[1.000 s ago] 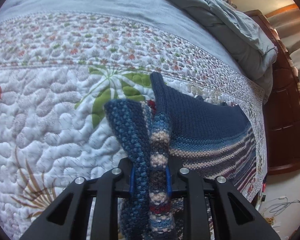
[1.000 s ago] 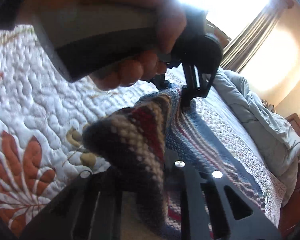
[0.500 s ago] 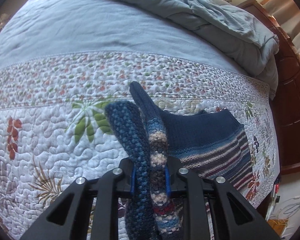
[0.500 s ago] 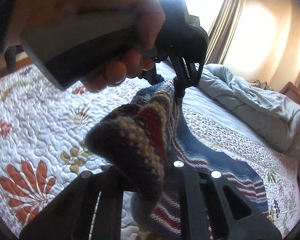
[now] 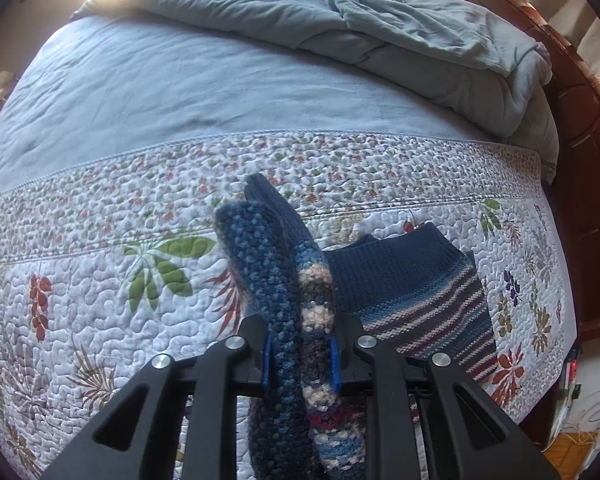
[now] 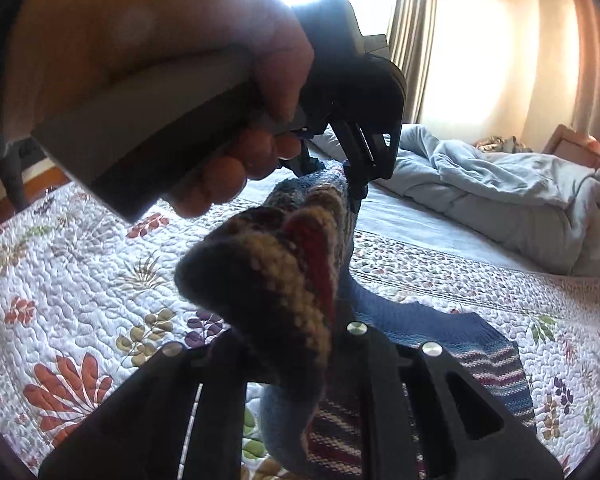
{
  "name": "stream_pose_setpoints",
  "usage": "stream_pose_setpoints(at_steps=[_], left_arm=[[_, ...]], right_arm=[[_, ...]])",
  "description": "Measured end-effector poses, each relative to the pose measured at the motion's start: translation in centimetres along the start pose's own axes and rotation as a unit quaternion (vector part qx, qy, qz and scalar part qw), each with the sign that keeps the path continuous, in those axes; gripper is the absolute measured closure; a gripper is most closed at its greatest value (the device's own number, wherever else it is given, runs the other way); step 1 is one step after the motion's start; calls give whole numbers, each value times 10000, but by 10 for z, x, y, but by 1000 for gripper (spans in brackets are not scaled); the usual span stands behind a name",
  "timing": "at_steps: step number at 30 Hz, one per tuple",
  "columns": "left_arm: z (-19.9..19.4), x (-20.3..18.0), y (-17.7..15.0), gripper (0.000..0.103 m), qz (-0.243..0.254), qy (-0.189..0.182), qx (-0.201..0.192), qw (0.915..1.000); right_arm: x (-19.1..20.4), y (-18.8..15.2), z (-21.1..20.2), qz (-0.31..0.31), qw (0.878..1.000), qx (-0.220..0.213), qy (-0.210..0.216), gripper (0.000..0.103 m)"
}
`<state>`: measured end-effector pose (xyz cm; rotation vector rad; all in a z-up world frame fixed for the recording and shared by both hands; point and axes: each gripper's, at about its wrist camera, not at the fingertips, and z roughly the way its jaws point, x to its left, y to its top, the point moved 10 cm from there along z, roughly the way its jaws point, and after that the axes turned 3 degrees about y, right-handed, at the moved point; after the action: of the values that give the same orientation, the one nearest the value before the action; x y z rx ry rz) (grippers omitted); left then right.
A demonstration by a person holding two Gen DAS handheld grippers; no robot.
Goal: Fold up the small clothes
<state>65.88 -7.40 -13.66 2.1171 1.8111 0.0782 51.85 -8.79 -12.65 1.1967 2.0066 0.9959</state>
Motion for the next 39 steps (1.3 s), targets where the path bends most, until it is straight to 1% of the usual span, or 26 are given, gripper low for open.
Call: stream_pose_setpoints(at_steps=[5,20,33,39], left_arm=[[-1,-26,7,83,158,102,12,9998],[7,-116,18,83,560,113,3,9984],[25,-183,18,83,850,97,71,9963],[38,-204,13,83,924,34,131,9956]], right_arm=[[-22,-3,-9,126,9999,-77,-74,92],[-91,-17,-36,694,9971,-199,-240,92],[-143,-39,-53,1131,9928,-151,-369,92],[-159,-52,-56,1220,9914,-72,-461,92]])
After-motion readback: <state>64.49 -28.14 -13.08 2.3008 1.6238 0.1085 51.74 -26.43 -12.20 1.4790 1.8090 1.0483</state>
